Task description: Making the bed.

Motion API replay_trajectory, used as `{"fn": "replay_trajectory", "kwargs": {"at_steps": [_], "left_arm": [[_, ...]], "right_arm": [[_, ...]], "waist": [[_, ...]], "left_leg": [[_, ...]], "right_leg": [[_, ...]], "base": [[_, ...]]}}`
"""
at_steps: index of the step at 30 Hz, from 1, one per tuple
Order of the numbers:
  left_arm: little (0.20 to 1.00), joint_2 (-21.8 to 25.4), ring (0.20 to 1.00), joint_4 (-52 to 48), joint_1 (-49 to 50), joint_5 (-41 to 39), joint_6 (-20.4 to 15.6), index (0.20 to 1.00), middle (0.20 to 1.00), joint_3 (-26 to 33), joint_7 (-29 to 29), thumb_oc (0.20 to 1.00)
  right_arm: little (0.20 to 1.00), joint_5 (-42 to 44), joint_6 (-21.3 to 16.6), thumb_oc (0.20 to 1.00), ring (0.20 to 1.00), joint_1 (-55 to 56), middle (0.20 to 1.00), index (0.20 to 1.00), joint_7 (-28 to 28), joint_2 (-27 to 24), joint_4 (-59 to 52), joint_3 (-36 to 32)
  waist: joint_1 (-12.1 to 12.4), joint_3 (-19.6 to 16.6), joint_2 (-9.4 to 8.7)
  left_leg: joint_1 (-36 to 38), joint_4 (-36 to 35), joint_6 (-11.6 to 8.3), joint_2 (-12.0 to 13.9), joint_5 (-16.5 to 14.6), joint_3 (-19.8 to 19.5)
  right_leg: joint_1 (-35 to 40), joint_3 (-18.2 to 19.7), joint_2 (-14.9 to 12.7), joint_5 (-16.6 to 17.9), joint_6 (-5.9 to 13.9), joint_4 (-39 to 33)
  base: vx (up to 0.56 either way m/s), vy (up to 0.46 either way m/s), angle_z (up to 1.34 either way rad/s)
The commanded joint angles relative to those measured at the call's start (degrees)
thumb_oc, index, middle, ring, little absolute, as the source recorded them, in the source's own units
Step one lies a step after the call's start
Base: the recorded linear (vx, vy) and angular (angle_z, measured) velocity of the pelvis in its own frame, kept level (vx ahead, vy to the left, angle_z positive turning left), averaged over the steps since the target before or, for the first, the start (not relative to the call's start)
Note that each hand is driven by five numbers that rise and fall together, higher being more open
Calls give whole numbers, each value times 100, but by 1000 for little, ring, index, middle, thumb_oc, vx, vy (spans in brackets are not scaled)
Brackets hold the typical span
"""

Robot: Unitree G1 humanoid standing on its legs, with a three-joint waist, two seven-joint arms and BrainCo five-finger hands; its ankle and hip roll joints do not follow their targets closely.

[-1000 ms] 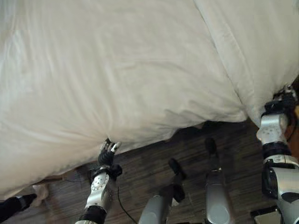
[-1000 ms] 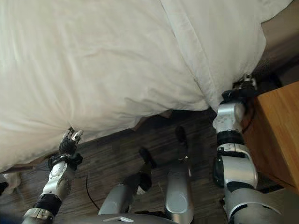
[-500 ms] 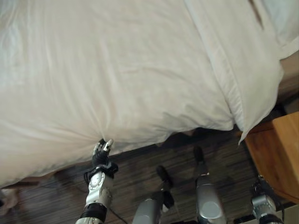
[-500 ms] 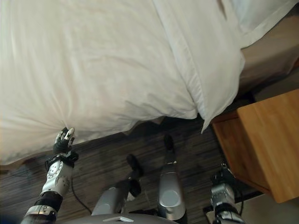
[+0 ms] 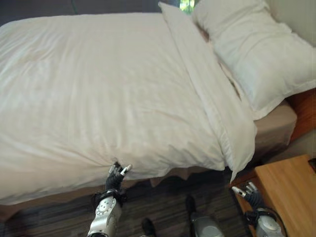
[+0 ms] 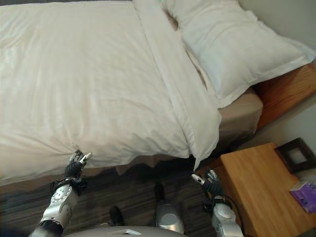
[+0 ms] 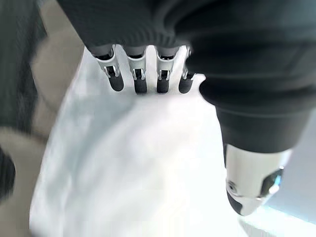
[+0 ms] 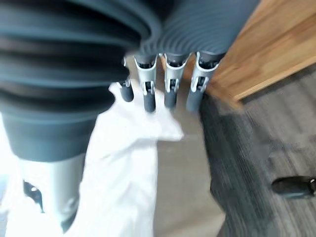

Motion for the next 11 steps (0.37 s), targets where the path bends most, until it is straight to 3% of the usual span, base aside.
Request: {"fn": "replay_trajectory", "kwargs": {"at_steps": [1, 11], "left_arm": [[1000, -221, 1000, -720, -343, 516, -144, 1000, 1000, -597, -780, 1000], [1000, -30, 1000, -1300, -156, 627, -186, 1000, 1000, -889, -990, 1000]], "right_arm": [[1000, -157, -335, 1000, 1000, -342, 1000, 1000, 156, -24, -434, 250], [1000, 201, -470, 1000, 1000, -540, 1000, 1000, 209, 244, -686, 697]], "waist": [[-139, -139, 121], [9, -271, -39]], "left_leg": [[272, 74, -306, 416, -192, -465], [411, 74, -303, 444, -247, -608]], "right_leg": [[225, -139, 184, -419, 3, 327], [480, -333, 176, -531, -4, 409]], "base": [[12, -22, 5], [15, -8, 13]]}}
